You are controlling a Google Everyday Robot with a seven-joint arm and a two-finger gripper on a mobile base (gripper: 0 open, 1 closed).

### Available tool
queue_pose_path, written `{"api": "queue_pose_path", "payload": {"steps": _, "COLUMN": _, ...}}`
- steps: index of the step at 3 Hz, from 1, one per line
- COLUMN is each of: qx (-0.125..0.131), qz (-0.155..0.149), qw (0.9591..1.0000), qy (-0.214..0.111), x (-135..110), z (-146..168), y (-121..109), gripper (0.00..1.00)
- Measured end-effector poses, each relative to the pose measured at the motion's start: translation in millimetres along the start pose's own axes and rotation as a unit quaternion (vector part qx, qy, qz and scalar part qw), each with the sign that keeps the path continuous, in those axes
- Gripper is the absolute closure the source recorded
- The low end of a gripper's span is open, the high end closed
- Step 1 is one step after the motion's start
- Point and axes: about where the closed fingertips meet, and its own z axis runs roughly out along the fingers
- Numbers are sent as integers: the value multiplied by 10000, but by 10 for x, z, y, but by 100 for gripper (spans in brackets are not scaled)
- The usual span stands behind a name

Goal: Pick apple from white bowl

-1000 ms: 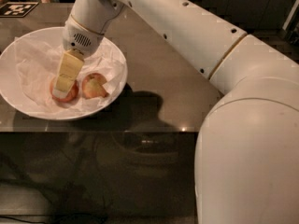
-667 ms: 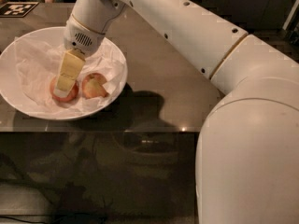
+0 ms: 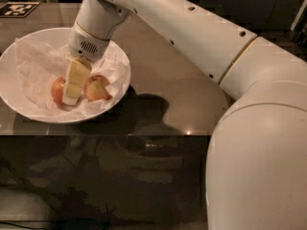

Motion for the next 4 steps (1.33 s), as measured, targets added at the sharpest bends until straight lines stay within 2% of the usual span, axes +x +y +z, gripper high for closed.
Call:
{"api": "queue_pose_path", "payload": {"steps": 2, "qx": 20, "qz": -274, "qw": 9994, "qy": 230, "x": 157, "z": 138, "y": -96, "gripper": 0}}
{"api": "queue_pose_path", "payload": {"steps": 3, "qx": -192, "qz": -255, "qw": 9992, "qy": 236, "x": 154, "z": 224, "y": -142, "gripper": 0}}
{"api": "queue_pose_path", "payload": {"steps": 4, "qx": -448, "qz": -242, "qw": 9987, "qy": -35, "x": 54, "z": 345, "y": -94, "gripper": 15}}
